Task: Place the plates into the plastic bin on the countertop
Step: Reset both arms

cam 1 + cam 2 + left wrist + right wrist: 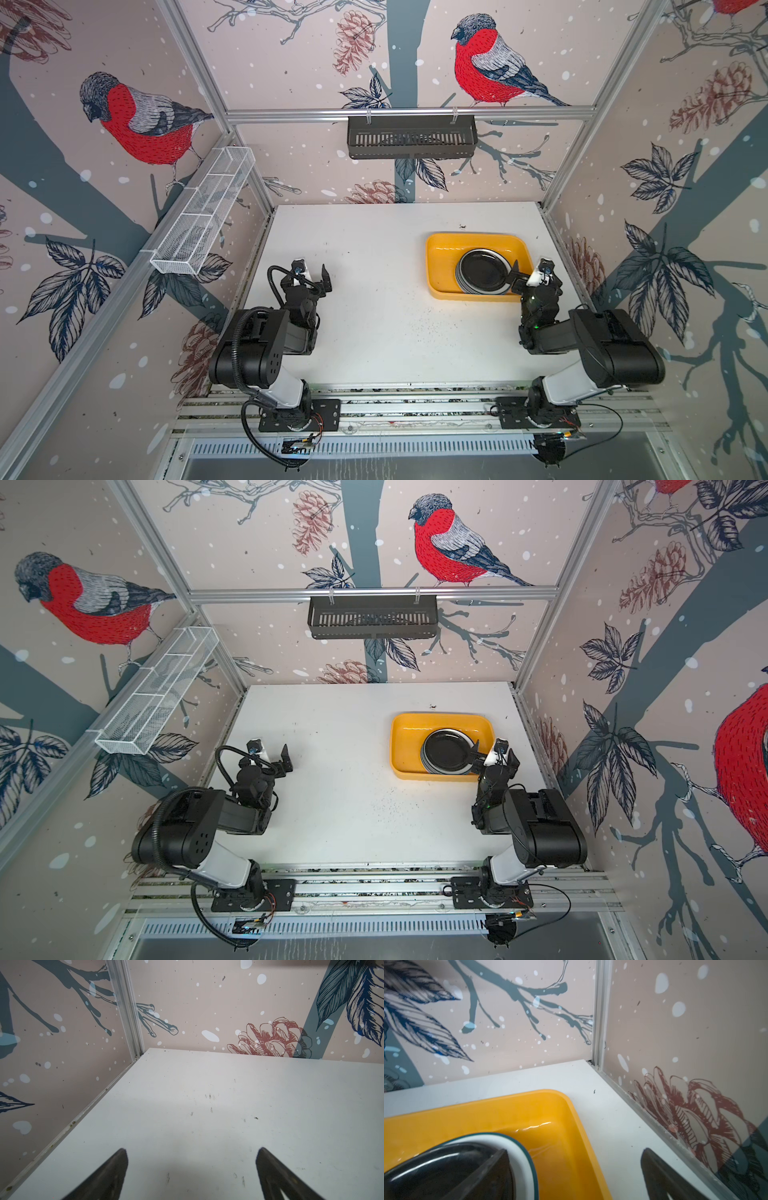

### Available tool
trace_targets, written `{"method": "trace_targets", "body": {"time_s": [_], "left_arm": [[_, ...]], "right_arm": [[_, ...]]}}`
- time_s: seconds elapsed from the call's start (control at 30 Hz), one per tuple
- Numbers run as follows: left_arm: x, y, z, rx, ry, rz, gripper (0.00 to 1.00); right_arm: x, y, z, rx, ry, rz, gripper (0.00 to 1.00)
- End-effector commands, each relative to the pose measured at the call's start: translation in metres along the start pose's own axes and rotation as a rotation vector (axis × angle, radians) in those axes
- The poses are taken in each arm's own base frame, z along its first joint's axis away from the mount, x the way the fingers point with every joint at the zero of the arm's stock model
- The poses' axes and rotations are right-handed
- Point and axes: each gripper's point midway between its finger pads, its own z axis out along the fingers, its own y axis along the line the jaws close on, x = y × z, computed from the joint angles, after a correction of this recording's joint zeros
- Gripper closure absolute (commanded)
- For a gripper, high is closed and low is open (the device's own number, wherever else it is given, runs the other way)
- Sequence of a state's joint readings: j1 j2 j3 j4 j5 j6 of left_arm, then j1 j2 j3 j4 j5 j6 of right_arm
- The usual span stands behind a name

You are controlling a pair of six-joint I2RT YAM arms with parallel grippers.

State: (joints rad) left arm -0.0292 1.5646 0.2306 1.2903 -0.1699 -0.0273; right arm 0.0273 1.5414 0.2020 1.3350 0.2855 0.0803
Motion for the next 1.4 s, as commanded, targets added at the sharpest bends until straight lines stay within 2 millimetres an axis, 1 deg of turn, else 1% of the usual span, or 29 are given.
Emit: {"method": "trace_targets", "body": {"time_s": [0.0, 0.23, 0.53, 1.37], "left_arm": [[-0.0069, 0.0024, 0.0007, -0.016, -0.025, 0.001, 0.04], [-0.0094, 0.0022, -0.002, -0.021, -0.038, 0.005, 0.03], [-0.0087, -0.0016, -0.0018, -0.021, -0.035, 0.023, 0.04], [-0.0083, -0.0017, -0.0014, -0.021, -0.033, 0.024, 0.04]], "right_arm": [[0.0021, 0.0043, 0.0, -0.028, 0.007, 0.019, 0.0], [-0.0004, 0.0047, -0.0041, -0.024, -0.008, 0.014, 0.0], [-0.0003, 0.0061, -0.0034, -0.019, -0.007, 0.005, 0.0], [-0.0008, 0.0059, -0.0034, -0.018, -0.008, 0.005, 0.0]]}}
